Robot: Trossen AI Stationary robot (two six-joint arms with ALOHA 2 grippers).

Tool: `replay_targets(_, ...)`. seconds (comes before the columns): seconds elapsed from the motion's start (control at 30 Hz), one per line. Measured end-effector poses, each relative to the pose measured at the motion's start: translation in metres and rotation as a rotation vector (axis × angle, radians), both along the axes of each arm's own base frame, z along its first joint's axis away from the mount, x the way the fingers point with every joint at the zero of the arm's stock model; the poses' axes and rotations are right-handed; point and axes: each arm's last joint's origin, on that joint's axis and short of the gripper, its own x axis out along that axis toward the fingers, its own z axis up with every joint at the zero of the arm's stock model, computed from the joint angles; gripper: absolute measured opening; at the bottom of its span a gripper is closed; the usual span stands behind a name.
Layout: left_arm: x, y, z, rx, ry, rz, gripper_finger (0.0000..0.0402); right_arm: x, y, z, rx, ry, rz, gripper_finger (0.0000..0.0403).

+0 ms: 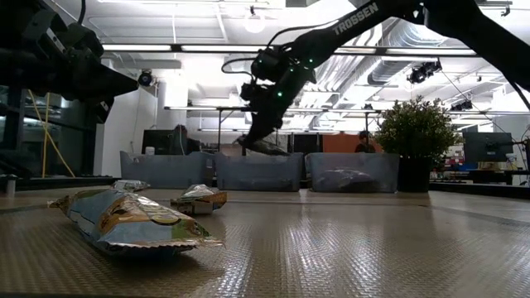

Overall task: Pick and place Granola Bars by type
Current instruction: Put the blue granola bar into the middle black bin

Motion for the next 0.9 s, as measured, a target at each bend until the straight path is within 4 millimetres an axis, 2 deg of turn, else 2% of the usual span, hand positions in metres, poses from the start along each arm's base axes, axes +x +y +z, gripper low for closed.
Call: replay_targets(0.9, 0.0, -0.0001, 0.0001, 0.0, 0.0, -0.002, 0.0, -0.0029, -0.0035, -0.0004, 0.024, 0.003, -0.021, 0.0081)
